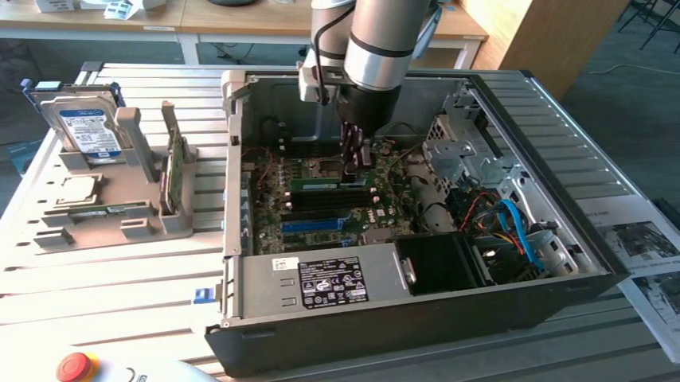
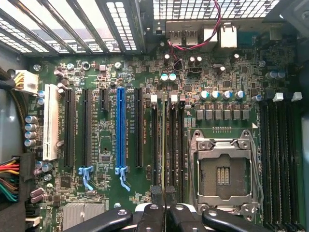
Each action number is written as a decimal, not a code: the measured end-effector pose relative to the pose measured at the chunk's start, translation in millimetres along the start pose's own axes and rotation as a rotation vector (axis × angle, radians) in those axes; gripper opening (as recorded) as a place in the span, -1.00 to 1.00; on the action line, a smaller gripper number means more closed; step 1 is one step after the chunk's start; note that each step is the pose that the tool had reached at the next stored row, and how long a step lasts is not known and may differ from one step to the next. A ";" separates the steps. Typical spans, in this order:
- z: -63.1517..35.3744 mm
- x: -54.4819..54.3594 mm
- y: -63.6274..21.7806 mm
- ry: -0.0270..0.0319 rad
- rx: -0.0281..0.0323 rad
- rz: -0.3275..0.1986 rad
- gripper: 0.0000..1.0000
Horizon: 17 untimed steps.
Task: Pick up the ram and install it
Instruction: 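Insert the ram into the slot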
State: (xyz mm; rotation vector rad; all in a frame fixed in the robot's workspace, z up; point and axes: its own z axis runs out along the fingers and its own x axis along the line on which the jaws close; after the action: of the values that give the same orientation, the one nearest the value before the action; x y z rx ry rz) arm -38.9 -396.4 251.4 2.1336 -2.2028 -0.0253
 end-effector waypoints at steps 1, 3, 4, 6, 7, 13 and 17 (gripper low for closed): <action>0.0 0.0 0.0 0.0000 0.0000 -0.001 -0.76; 0.0 0.0 -0.1 0.0001 0.0001 -0.002 -0.76; 0.0 0.0 -0.2 0.0002 0.0001 -0.002 -0.76; 0.0 0.2 -1.5 0.0002 0.0003 -0.004 -0.76; 0.0 0.2 -2.2 0.0002 0.0002 -0.004 -0.76; -0.2 0.4 -2.8 0.0003 0.0001 -0.006 -0.76; -0.2 0.4 -3.6 0.0012 0.0007 -0.018 -0.76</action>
State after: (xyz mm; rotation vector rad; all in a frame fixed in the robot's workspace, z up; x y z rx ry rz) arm -35.3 -397.0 251.4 2.1535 -2.1831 -0.0243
